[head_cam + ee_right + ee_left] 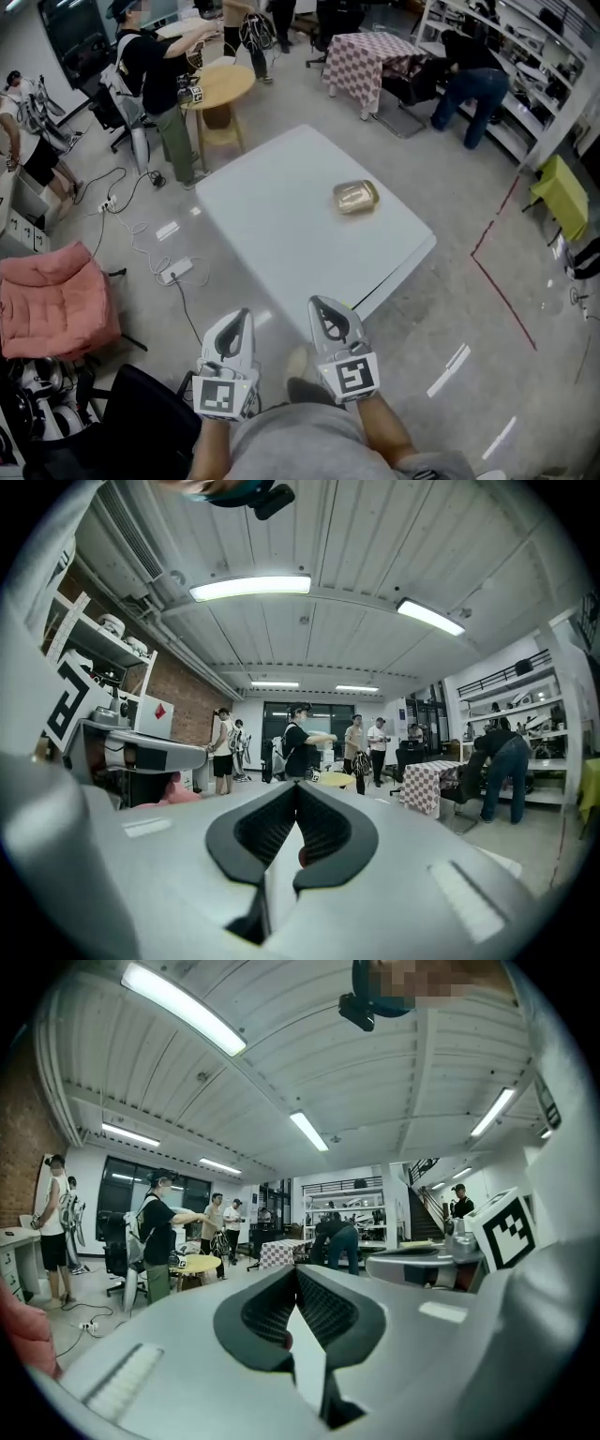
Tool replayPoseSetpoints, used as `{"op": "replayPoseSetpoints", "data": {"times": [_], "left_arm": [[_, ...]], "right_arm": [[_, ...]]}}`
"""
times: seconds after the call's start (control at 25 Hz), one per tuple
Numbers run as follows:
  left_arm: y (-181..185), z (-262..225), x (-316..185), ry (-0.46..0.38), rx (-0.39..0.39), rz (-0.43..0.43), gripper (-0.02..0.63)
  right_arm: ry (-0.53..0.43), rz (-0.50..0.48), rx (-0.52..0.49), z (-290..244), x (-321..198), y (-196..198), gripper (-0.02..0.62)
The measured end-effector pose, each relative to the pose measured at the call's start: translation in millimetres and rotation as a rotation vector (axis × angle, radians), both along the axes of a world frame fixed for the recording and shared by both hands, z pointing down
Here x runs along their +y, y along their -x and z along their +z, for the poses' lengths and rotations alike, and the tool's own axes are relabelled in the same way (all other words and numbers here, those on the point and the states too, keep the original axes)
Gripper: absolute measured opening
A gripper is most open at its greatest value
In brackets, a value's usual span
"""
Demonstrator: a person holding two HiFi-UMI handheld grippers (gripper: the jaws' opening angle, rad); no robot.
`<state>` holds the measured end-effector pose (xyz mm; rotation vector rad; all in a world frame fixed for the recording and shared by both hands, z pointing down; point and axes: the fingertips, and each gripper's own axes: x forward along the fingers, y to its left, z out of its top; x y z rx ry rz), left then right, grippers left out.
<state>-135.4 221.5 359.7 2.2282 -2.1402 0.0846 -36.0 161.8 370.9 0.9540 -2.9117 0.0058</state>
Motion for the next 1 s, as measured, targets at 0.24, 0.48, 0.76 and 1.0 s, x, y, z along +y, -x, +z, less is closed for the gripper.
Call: {"op": "replayPoseSetpoints", "data": {"times": [0.24,0.48,0.76,1.0], "left_arm": [[8.0,3.8,-57.3,0.013,0.002,0.056,0.012],[8.8,4.3,-101.4,0.011,-0.001,0.090,0.012],[5.2,7.6,-135.4,0.018,0.009,0.139,0.012],[-7.6,4.3,-157.0,0.019,-0.001,0.195,0.012]], "right_arm": [[0.015,0.054,-0.006,7.3,-55.8,6.9,0.003],[0.049,0.107,0.014,20.6,-99.4,-0.2,0.003],[0.042,0.157,0.009,16.8,-126.4,-8.7,0.004],[0.039,0.212,-0.002,13.1,-142.2,-21.1,0.003]]}}
